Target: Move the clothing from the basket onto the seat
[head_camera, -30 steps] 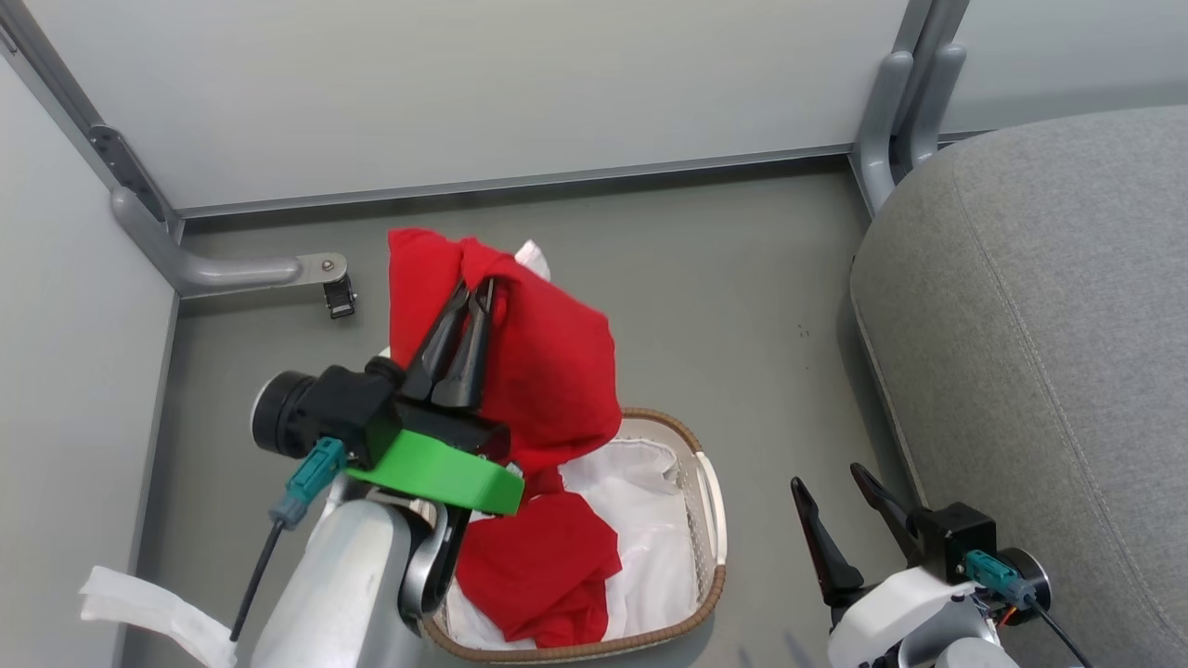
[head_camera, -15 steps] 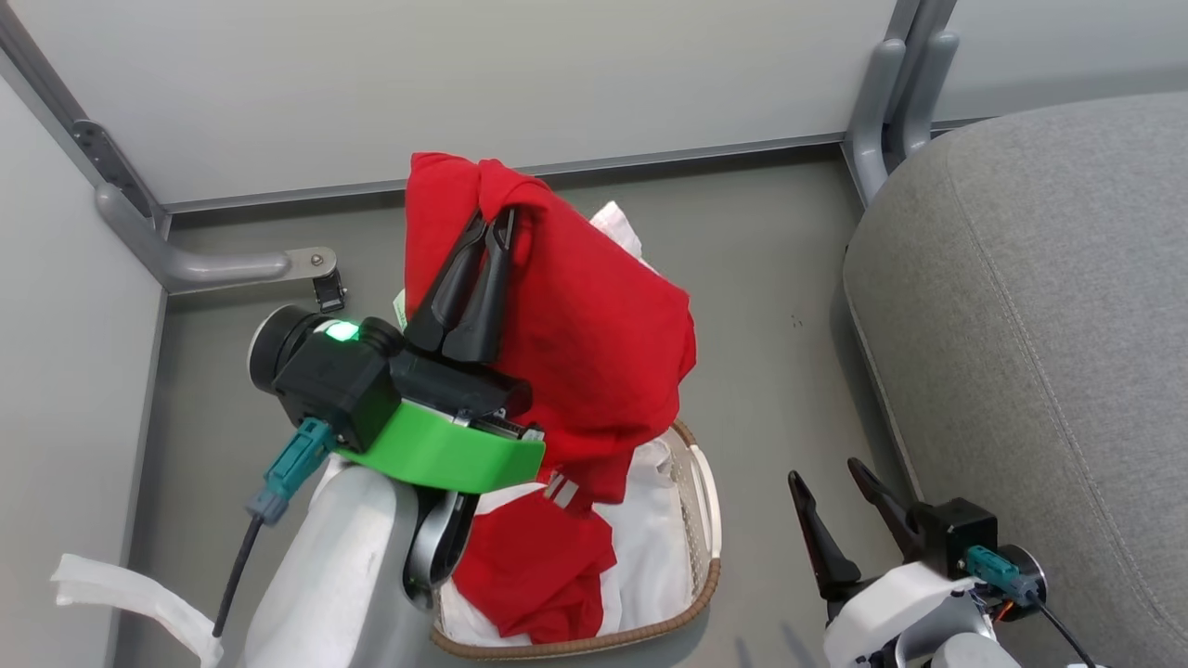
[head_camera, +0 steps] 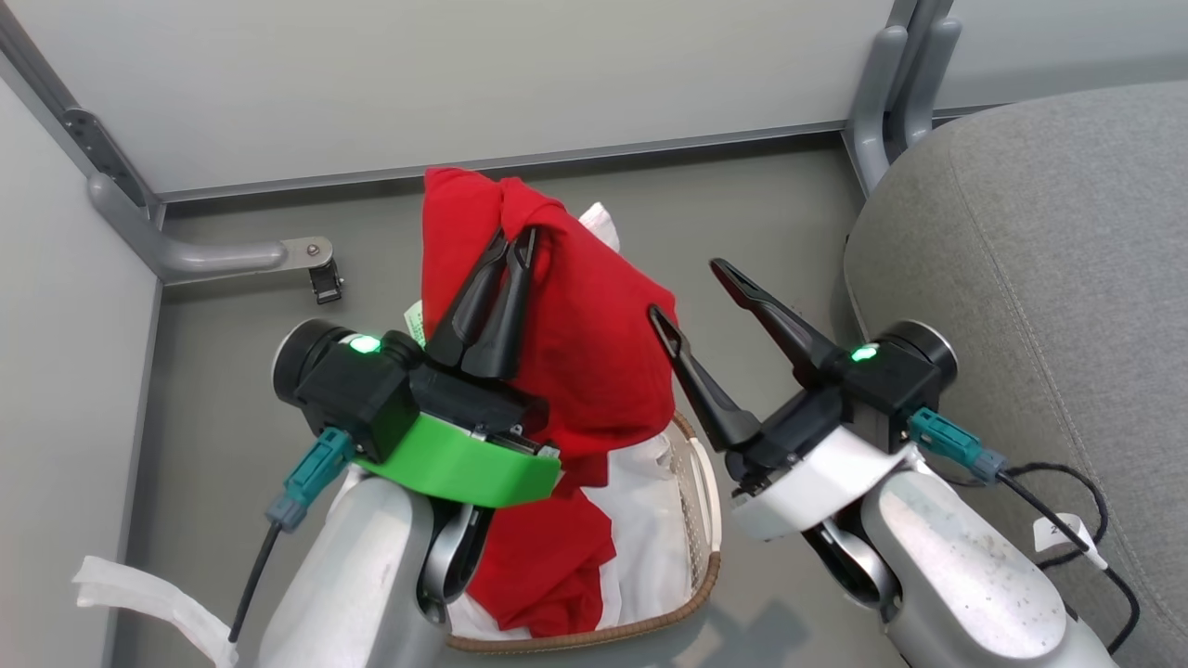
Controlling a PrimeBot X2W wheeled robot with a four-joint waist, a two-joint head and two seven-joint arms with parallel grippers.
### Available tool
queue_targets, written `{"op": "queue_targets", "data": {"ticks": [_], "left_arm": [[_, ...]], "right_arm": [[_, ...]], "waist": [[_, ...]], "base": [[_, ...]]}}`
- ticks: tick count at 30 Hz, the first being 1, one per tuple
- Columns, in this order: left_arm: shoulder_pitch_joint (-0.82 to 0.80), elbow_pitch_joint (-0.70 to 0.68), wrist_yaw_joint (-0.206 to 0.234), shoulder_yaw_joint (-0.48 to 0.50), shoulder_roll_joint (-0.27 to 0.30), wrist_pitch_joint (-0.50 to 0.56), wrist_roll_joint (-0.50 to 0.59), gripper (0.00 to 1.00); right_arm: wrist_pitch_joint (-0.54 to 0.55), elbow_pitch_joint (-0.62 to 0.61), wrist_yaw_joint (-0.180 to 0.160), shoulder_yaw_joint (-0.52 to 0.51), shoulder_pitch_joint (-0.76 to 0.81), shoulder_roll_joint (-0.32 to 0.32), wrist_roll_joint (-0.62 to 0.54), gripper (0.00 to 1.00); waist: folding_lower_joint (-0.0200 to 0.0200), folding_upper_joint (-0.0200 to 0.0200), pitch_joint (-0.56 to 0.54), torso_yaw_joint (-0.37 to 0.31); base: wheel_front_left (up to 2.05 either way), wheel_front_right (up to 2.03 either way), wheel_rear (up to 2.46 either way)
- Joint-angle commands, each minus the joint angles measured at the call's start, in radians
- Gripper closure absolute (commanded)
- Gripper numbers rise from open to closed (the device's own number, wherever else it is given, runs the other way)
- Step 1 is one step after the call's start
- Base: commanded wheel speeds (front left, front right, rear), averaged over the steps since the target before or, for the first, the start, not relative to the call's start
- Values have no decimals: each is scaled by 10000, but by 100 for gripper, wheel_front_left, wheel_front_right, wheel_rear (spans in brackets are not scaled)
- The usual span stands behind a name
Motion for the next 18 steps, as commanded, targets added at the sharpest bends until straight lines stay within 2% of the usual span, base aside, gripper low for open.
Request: {"op": "queue_targets", "data": {"ticks": [1, 9, 18], "left_arm": [[128, 15, -19, -22, 23, -6, -133, 100], [72, -22, -19, -623, 21, -6, -332, 100], [-81, -180, -19, -1366, 21, -6, -625, 100]], "right_arm": [[-20, -90, -10, 191, -222, -28, 132, 0], [-20, 422, -10, 1211, -997, 137, 114, 0], [-18, 2117, -10, 1759, -1392, 690, -264, 0]], "waist": [[1, 0, -4, 24], [1, 0, -1, 152], [1, 0, -33, 328]], "base": [[0, 0, 0], [0, 0, 0], [0, 0, 0]]}}
